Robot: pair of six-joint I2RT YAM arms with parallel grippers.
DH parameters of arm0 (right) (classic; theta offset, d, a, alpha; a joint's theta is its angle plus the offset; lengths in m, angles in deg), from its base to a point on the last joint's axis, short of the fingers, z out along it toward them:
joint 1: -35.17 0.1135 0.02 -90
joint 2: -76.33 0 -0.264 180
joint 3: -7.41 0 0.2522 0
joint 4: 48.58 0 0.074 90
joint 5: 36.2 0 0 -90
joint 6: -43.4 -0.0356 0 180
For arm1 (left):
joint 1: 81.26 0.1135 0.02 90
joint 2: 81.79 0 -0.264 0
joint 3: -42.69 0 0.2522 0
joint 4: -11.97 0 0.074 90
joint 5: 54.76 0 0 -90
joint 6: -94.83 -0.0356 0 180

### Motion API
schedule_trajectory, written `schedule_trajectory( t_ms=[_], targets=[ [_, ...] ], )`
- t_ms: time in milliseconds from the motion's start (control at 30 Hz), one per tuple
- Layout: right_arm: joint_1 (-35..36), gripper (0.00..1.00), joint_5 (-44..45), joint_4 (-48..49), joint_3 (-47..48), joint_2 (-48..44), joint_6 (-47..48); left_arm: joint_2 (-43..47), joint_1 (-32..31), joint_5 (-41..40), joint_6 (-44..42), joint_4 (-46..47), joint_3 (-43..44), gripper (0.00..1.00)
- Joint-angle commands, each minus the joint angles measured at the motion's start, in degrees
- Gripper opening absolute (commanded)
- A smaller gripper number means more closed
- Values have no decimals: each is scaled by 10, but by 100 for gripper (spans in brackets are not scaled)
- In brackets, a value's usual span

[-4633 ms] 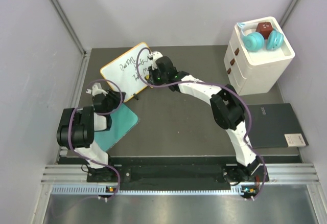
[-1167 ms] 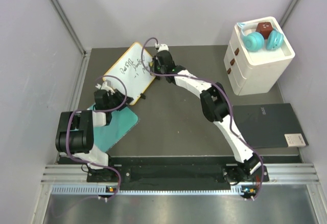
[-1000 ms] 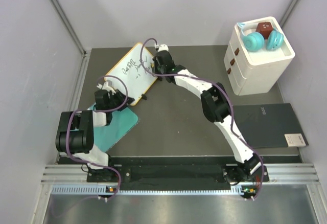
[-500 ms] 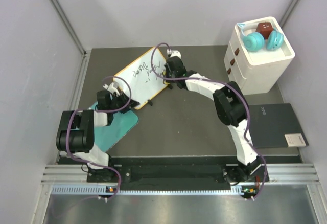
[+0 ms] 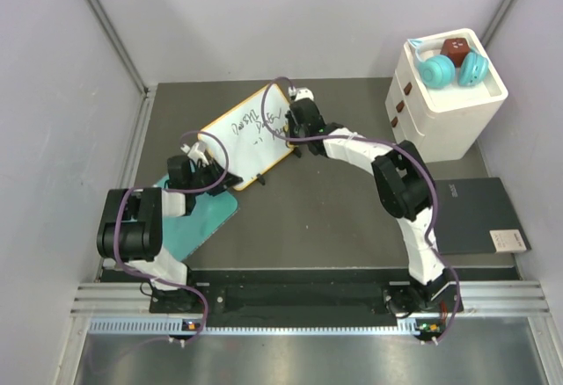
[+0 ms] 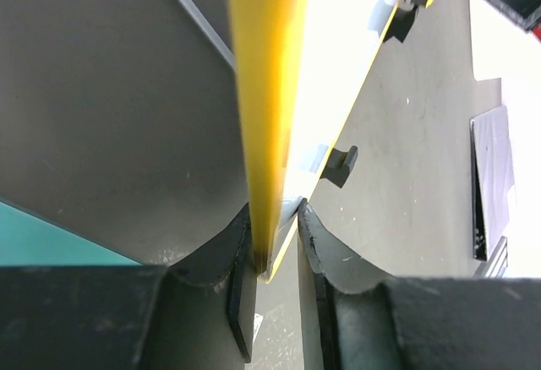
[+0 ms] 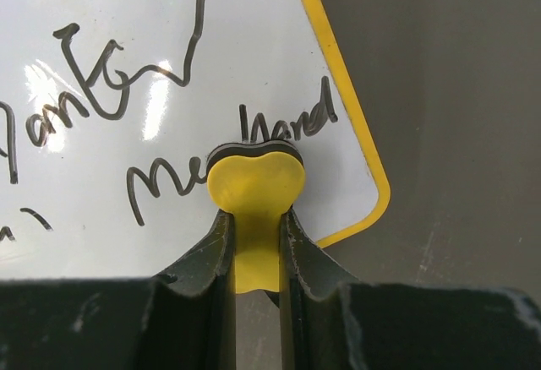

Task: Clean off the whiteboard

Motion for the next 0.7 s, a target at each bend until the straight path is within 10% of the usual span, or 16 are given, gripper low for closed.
schedule_trajectory(
  t_ms=[0,667],
  targets=[
    [-5,0,-3,-29,58,29,34,23,-4,-65,-35,-63,4,0],
    [135,0,-78,41,110,74,76,44,-51,-97,-82,-78,4,0]
  ],
)
